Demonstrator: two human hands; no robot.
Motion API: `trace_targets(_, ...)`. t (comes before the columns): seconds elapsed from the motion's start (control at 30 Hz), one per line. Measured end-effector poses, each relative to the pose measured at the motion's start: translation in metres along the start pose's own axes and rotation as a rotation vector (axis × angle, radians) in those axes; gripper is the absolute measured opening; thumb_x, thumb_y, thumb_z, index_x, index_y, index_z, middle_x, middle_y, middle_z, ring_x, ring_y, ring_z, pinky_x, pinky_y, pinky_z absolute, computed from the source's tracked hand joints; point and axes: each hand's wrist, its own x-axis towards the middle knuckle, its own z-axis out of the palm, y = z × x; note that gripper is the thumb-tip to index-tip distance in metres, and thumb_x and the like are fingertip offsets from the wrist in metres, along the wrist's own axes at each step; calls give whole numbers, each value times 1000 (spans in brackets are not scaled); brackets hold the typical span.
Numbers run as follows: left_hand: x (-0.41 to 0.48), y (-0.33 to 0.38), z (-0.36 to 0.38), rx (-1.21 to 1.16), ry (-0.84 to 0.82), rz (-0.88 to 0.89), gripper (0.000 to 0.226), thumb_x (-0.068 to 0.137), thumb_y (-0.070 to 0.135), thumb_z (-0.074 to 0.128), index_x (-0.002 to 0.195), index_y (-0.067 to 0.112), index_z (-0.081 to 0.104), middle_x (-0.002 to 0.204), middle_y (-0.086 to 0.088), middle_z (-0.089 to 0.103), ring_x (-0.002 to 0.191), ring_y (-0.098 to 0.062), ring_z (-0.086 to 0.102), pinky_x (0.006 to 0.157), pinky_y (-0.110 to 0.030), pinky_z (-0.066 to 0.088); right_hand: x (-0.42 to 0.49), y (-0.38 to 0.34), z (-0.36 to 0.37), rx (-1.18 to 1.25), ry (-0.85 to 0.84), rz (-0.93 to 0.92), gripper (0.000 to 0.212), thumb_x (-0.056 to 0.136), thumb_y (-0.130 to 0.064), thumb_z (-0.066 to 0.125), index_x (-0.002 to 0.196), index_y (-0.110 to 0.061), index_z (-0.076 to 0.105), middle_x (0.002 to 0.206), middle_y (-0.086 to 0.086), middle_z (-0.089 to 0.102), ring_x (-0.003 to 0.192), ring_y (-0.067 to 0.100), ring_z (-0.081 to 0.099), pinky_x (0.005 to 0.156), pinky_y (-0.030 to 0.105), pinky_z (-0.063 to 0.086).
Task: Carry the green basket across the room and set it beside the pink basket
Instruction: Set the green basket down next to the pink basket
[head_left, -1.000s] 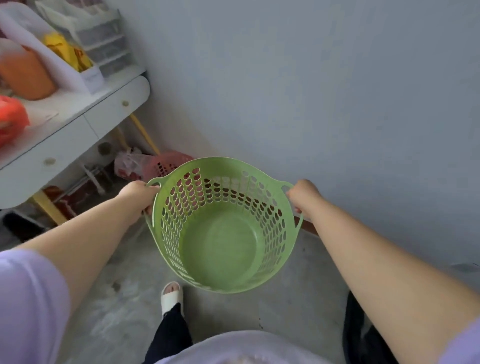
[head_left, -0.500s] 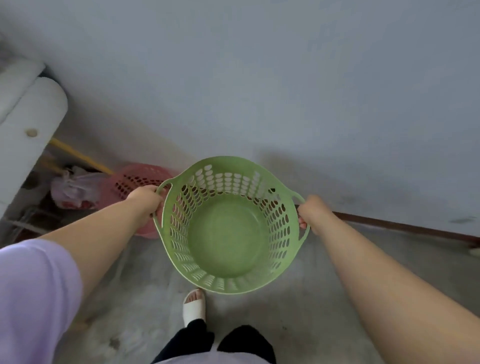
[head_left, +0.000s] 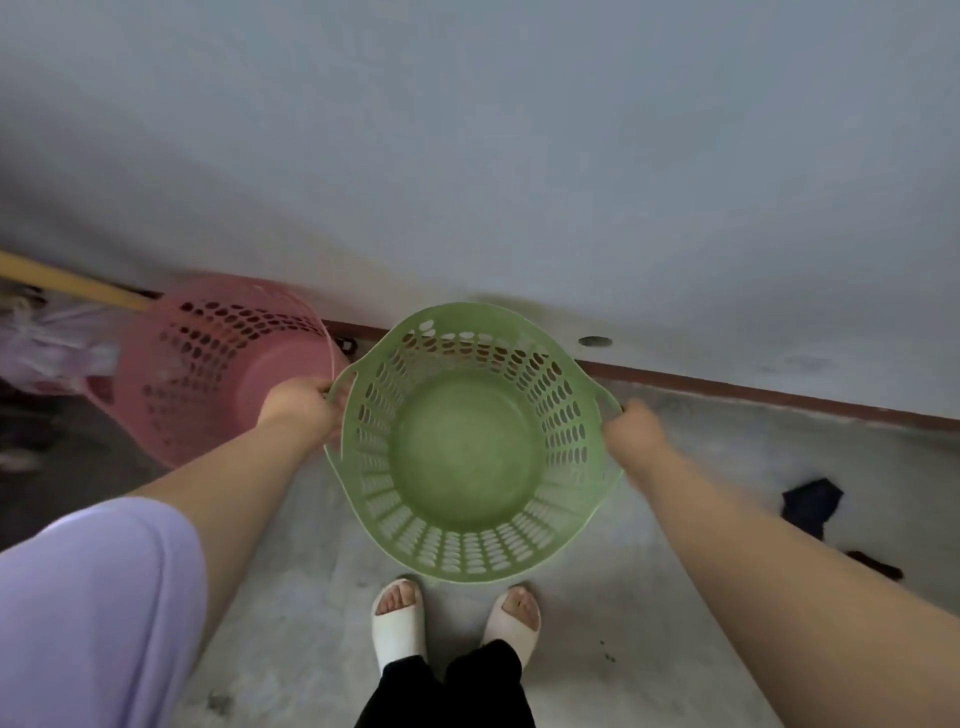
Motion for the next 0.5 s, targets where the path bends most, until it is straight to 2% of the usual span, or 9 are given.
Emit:
trace_targets(0.07, 28, -7, 23, 55, -22, -9, 38, 96, 30, 43, 97, 4, 72, 86, -15, 71, 74, -31, 63, 65, -30, 46, 28, 3, 22, 40, -10, 2, 28, 93, -14, 49, 117, 0, 53, 110, 22, 63, 89, 33, 61, 66, 33, 48)
trace_targets(0.13, 53, -13, 43, 142, -63, -15, 49, 97, 38, 39, 96, 0, 70, 95, -21, 71, 83, -36, 63, 67, -30, 41, 55, 6, 41, 49, -23, -1, 28, 91, -12, 51, 115, 1, 56, 104, 20, 65, 88, 33, 62, 64, 35, 50)
trace_targets(0.2, 75, -17, 60, 188, -85, -2, 50, 98, 38, 37, 100, -1, 68, 102, -25, 69, 95, -39, 64, 71, -31, 41, 78, 8, 56, 76, -42, 18, 24, 89, -8, 53, 110, 1, 60, 100, 21, 65, 91, 35, 64, 69, 38, 51)
trace_targets(0.27, 91, -20, 71, 228, -84, 10, 41, 97, 28, 39, 104, -2, 67, 107, -26, 68, 101, -40, 63, 76, -34, 44, 93, 8, 67, 185, -75, 44, 13, 88, 0, 50, 90, -1, 63, 84, 18, 63, 74, 30, 62, 58, 28, 48)
trace_targets(0.33, 103, -21, 77, 286, -83, 16, 35, 95, 18, 42, 109, -3, 66, 113, -26, 67, 107, -40, 62, 83, -36, 47, 103, 4, 73, 333, -92, 79, 25, 86, 11, 45, 73, -7, 56, 65, 9, 52, 54, 20, 50, 37, 15, 38)
trace_targets(0.4, 116, -24, 84, 333, -87, 3, 33, 93, 14, 44, 112, -3, 65, 116, -25, 66, 109, -39, 61, 87, -38, 48, 109, -2, 80, 476, -74, 111, 25, 87, 16, 42, 83, -4, 57, 61, 7, 47, 48, 17, 45, 26, 8, 30)
trace_targets(0.43, 122, -26, 87, 343, -89, -10, 32, 92, 11, 46, 113, -3, 65, 117, -25, 65, 109, -39, 61, 88, -39, 49, 111, -5, 82, 526, -64, 127, 23, 88, 16, 42, 89, -2, 56, 60, 8, 47, 45, 17, 45, 25, 6, 28)
trace_targets(0.5, 132, -32, 91, 328, -69, -43, 30, 91, 9, 47, 112, -2, 65, 114, -24, 66, 105, -39, 62, 85, -40, 50, 115, -10, 88, 608, -56, 148, 24, 89, 17, 39, 87, -1, 55, 60, 8, 44, 41, 18, 47, 24, 4, 26)
